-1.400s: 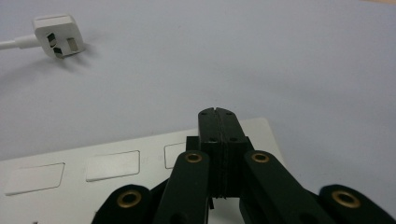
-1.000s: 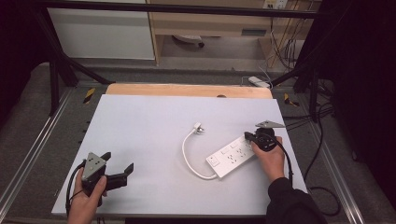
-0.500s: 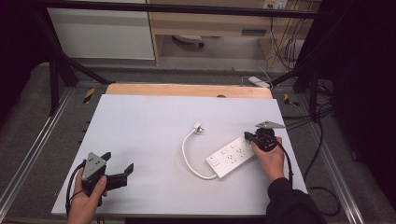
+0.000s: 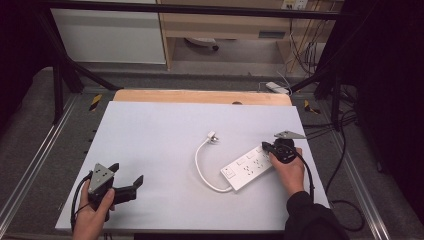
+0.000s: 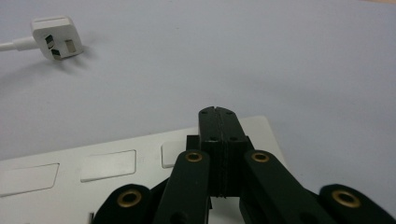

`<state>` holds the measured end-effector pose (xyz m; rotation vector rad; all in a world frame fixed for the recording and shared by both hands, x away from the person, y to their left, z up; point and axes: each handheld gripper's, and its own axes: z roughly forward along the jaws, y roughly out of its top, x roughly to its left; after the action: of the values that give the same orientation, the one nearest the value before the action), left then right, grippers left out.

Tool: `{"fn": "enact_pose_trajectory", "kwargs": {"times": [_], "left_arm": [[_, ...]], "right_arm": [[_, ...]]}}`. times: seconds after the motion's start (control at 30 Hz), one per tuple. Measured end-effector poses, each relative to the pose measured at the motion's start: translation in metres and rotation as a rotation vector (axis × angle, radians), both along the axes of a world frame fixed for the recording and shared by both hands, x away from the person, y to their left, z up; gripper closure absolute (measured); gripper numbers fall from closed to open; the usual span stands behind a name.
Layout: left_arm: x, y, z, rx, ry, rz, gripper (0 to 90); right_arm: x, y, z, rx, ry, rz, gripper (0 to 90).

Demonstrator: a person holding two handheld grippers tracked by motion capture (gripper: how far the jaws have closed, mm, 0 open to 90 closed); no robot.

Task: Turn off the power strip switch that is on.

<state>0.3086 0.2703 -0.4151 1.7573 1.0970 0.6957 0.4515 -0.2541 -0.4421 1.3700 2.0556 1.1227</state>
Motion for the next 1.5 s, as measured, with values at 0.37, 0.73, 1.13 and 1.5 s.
{"fn": "enact_pose_trajectory", "kwargs": {"times": [0.37,0.73,1.13,1.5], "left_arm": [[0.0,0.0002,0.0,0.0,0.0,-0.001,6.4],[-0.0002,0.0002,0.0001,-0.002,0.0,-0.001,6.4],[-0.0002,0.0003,0.0002,-0.002,-0.001,0.0,6.4],[-0.0002,0.0003,0.0002,-0.002,0.0,0.0,6.4]], "right_arm": [[0.0003,0.0001,0.001,-0.005,0.007,0.004,90.0],[0.0005,-0.0001,0.0015,-0.007,0.009,0.002,90.0],[0.0002,0.0001,0.0035,-0.007,0.002,0.004,90.0],[0.0,0.0015,0.0039,-0.001,0.002,0.007,90.0]]}}
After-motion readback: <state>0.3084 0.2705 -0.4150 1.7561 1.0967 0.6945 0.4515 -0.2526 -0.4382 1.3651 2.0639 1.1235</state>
